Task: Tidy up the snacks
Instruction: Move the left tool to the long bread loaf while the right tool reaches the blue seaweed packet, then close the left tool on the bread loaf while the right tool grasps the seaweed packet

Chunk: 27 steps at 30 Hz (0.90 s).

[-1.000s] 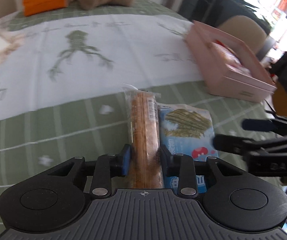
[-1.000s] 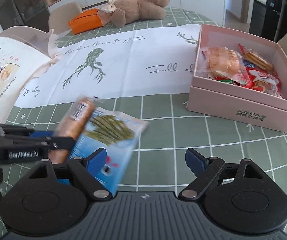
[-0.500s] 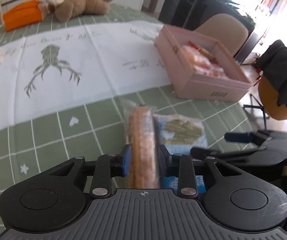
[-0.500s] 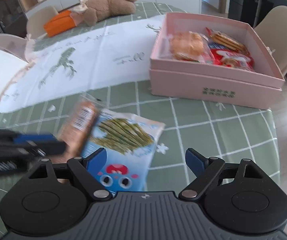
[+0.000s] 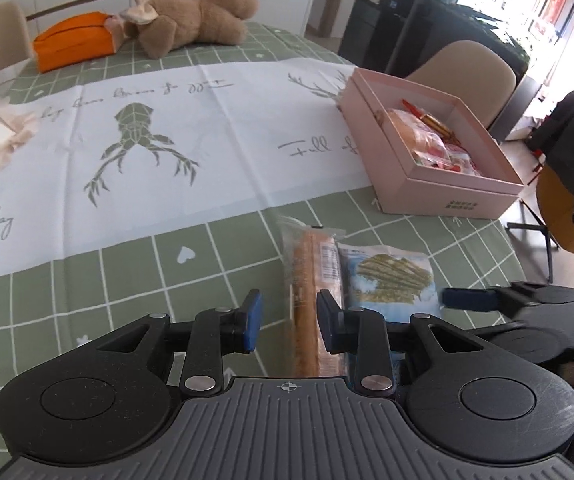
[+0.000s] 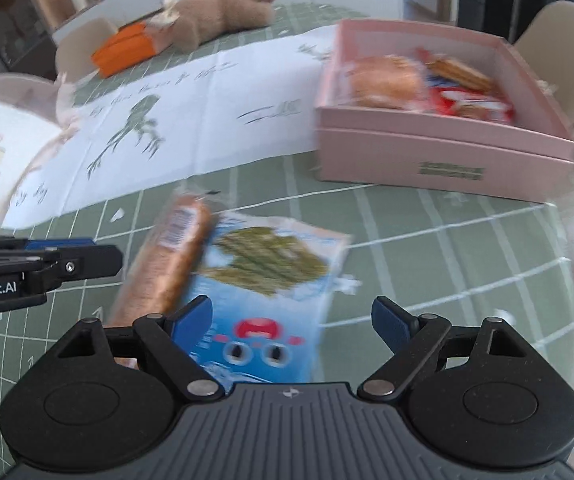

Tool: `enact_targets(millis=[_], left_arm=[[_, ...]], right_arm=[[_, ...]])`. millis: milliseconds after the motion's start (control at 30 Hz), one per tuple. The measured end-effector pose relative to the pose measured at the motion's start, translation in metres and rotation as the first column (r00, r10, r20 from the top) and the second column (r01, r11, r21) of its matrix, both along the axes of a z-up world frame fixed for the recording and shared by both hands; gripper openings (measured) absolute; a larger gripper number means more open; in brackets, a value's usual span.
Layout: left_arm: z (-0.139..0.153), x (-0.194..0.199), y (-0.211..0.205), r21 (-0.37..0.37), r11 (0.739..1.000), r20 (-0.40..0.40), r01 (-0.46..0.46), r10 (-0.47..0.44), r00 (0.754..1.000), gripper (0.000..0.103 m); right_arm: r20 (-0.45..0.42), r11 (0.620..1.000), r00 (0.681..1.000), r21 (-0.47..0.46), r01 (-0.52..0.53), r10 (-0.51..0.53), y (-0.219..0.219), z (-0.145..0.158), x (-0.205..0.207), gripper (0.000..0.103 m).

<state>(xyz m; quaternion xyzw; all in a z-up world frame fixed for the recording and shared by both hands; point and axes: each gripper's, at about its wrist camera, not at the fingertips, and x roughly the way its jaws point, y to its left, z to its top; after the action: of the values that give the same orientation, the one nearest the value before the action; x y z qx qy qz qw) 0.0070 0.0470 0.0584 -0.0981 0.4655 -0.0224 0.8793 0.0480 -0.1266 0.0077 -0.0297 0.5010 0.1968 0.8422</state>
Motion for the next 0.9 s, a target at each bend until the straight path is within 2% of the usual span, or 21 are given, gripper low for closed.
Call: enact_targets(millis=[100, 267, 433, 500, 600, 667, 700, 733, 800, 900], left_arm=[[-0.003, -0.001, 0.003, 0.009, 1.000, -0.010, -0.010, 0.010, 1.000, 0.033], [-0.015, -0.001, 0.006, 0.020, 1.000, -0.053, -0.015, 0.016, 0.998, 0.033], [-0.015, 0.002, 0.003, -0.003, 1.000, -0.051, -0.005, 0.005, 0.999, 0.033], [-0.013, 0.003, 0.002, -0.021, 1.000, -0.037, -0.001, 0.000, 0.999, 0.033], [-0.014, 0.009, -0.005, -0.027, 0.999, -0.033, 0.023, -0.024, 0.999, 0.033], [-0.018, 0.014, -0.013, -0.007, 0.999, -0.042, 0.047, -0.047, 0.998, 0.033], [-0.021, 0.016, -0.016, 0.014, 0.999, -0.047, 0.053, -0.052, 0.998, 0.035], [-0.025, 0.018, -0.019, 0.034, 0.998, -0.050, 0.051, -0.049, 0.998, 0.042], [-0.030, 0.024, -0.022, 0.039, 0.998, -0.053, 0.042, -0.040, 0.998, 0.046], [-0.039, 0.034, -0.026, 0.062, 0.997, -0.068, 0.037, -0.033, 0.997, 0.043]], right_arm=[[0.013, 0.999, 1.000, -0.030, -0.023, 0.024, 0.021, -0.007, 0.004, 0.093], [0.084, 0.993, 0.996, -0.114, -0.018, 0.028, 0.038, -0.015, 0.017, 0.095], [0.104, 0.996, 0.994, -0.086, -0.003, 0.012, 0.030, -0.015, 0.022, 0.095], [0.122, 0.996, 0.992, -0.089, -0.010, 0.021, 0.026, -0.015, 0.020, 0.090], [0.132, 0.996, 0.991, -0.091, -0.005, 0.017, 0.014, -0.015, 0.017, 0.089], [0.141, 0.996, 0.990, -0.094, 0.008, 0.005, -0.001, -0.016, 0.014, 0.089], [0.143, 0.996, 0.990, -0.093, 0.017, -0.004, -0.010, -0.016, 0.012, 0.089], [0.145, 0.995, 0.989, -0.093, 0.025, -0.011, -0.019, -0.016, 0.011, 0.090], [0.152, 0.994, 0.988, -0.094, 0.049, -0.035, -0.036, -0.017, 0.007, 0.091], [0.165, 0.991, 0.983, -0.091, 0.096, -0.080, -0.057, -0.018, 0.004, 0.093]])
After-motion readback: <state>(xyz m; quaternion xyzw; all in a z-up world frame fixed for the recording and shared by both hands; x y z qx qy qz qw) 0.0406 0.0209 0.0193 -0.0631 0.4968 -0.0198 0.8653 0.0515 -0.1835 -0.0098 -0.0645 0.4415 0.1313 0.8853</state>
